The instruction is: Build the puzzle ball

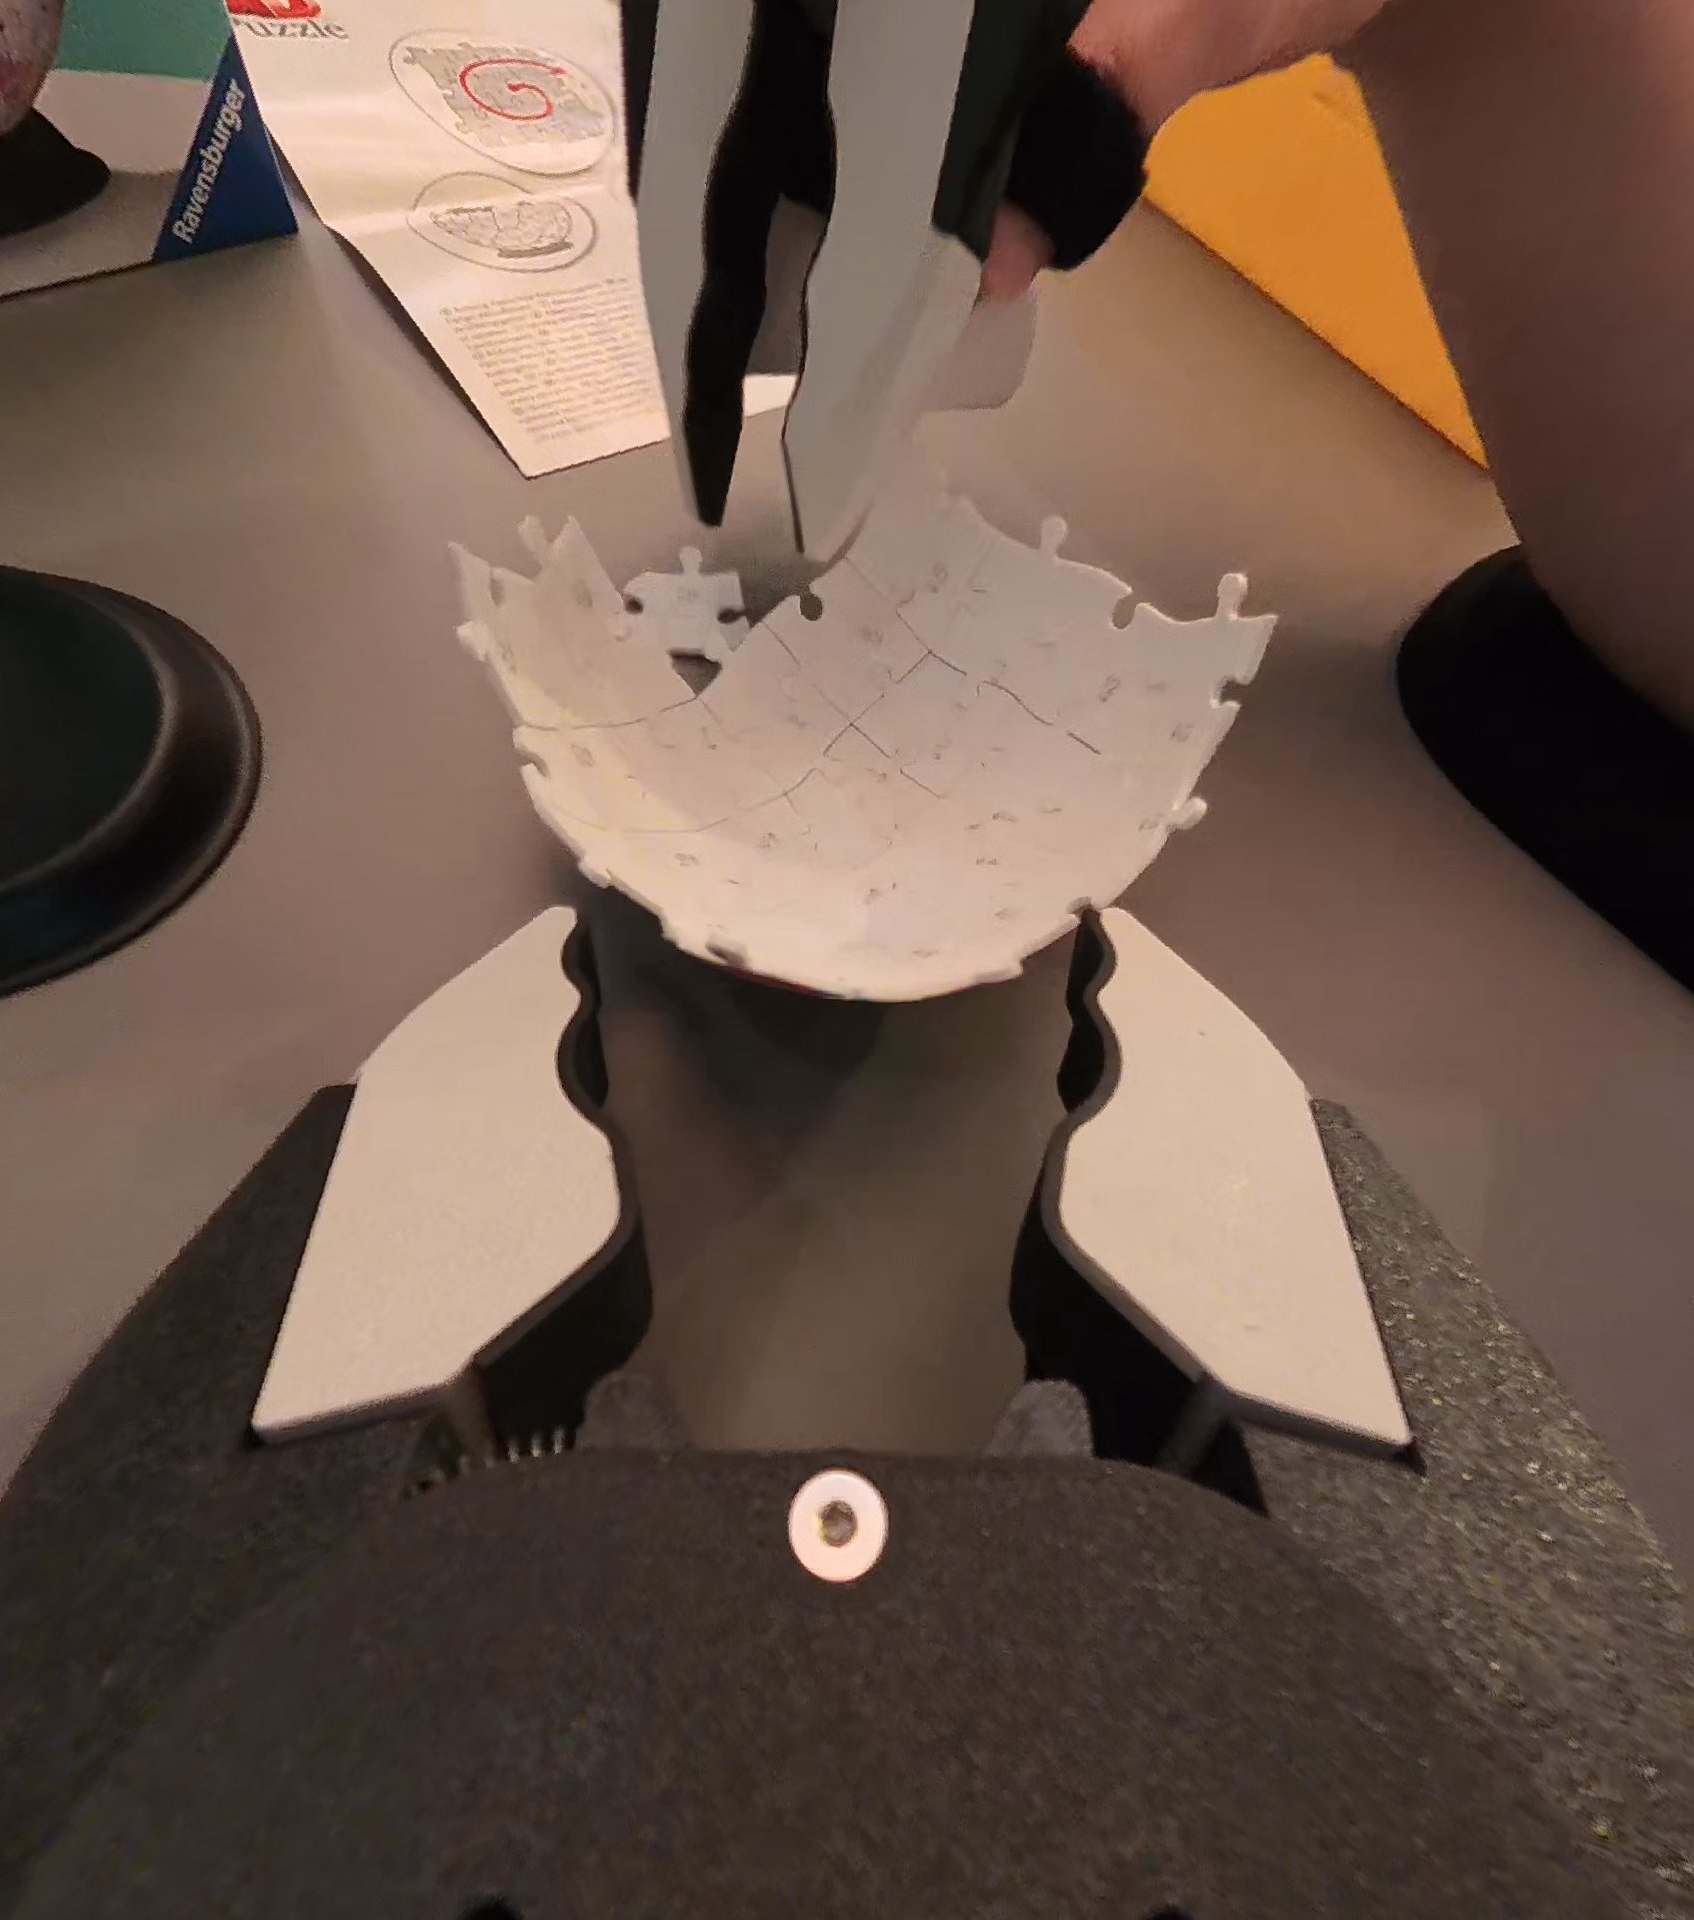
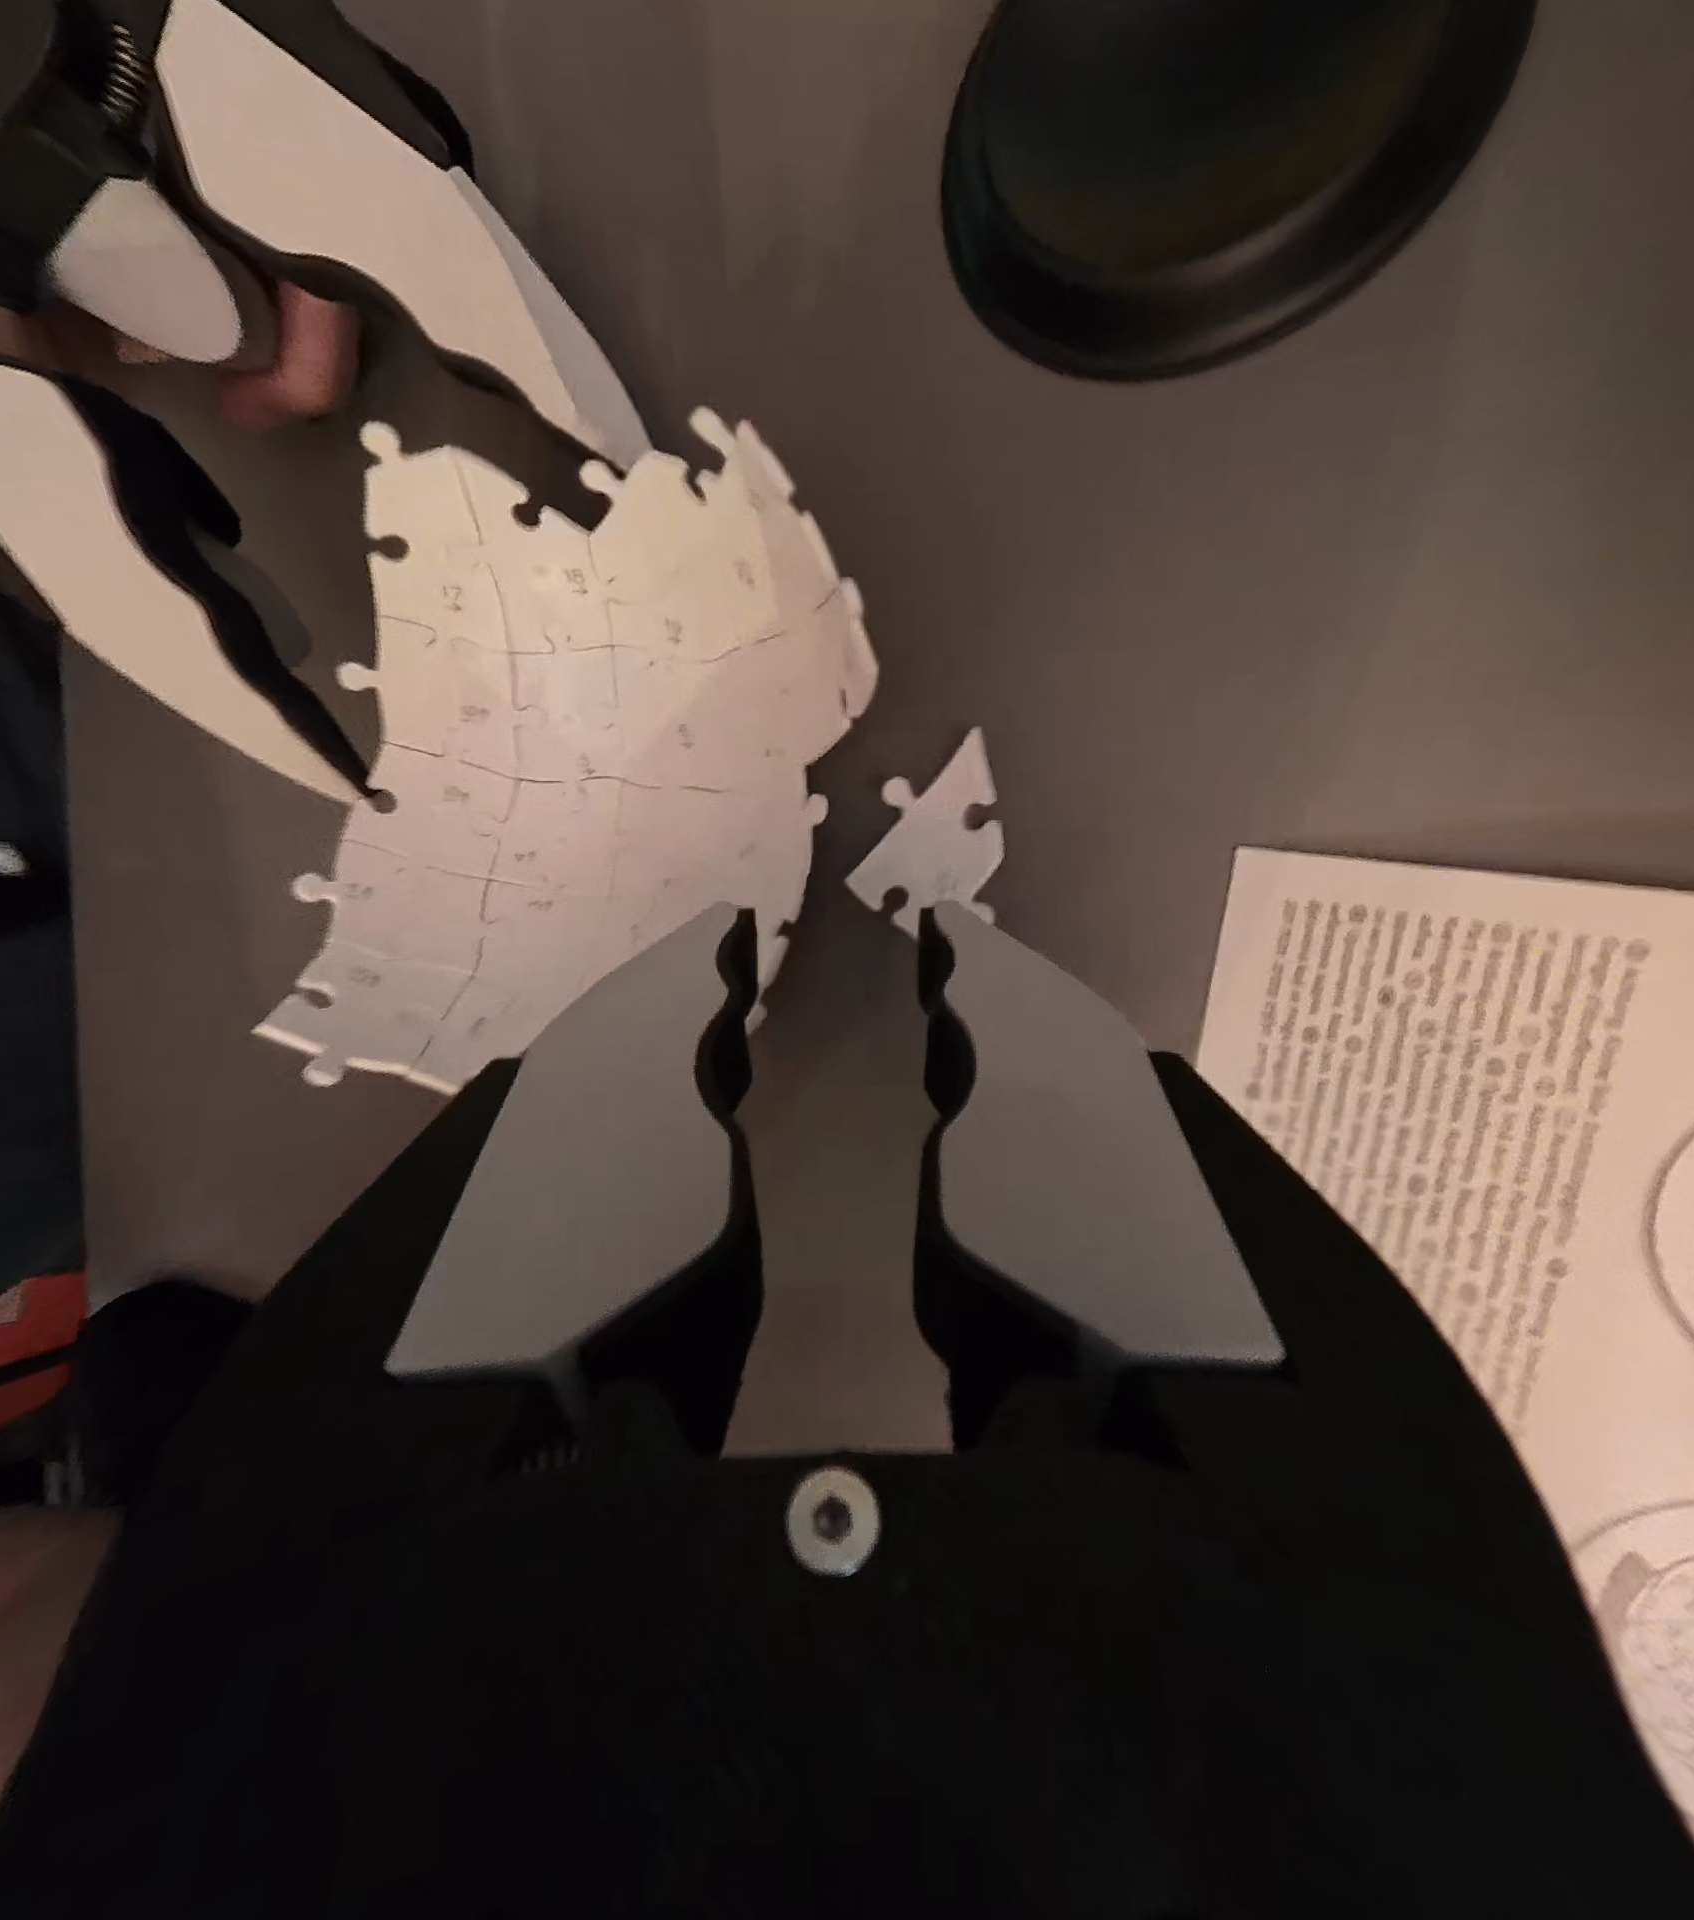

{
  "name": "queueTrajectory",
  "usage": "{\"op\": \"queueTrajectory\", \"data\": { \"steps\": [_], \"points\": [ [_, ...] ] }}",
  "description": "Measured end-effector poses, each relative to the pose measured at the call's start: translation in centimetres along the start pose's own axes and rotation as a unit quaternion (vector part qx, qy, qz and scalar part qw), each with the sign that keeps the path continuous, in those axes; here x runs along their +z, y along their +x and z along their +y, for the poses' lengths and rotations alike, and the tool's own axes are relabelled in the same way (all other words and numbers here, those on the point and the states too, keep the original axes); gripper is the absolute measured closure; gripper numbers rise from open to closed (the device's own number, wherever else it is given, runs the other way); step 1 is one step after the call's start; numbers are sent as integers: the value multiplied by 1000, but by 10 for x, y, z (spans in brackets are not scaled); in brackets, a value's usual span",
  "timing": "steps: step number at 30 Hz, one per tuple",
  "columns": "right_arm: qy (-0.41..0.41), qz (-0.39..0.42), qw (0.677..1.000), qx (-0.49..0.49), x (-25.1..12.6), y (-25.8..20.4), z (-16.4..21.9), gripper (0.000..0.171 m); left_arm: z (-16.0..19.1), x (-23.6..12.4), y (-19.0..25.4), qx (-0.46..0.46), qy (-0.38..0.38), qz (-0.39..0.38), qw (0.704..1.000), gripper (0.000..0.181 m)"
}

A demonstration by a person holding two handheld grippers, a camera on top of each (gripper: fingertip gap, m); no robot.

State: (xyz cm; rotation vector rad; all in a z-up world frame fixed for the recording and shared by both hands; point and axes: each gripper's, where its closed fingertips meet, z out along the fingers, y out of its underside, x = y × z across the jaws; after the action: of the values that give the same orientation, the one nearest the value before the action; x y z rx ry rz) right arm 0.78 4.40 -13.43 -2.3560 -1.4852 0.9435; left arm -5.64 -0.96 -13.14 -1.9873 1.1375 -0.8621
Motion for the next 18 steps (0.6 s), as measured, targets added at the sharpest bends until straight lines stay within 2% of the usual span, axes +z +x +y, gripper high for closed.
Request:
{"op": "queueTrajectory", "data": {
  "steps": [7, 18],
  "points": [
    [28, -84, 995, 53, -2, -23, -2, 140, 1, -6, 5, 0, 9, 8, 1000, 95],
    [-20, -81, 994, 72, 26, -39, -6, 144, 17, -16, 17, 27, -8, 1, 1000, 87]
  ]
}}
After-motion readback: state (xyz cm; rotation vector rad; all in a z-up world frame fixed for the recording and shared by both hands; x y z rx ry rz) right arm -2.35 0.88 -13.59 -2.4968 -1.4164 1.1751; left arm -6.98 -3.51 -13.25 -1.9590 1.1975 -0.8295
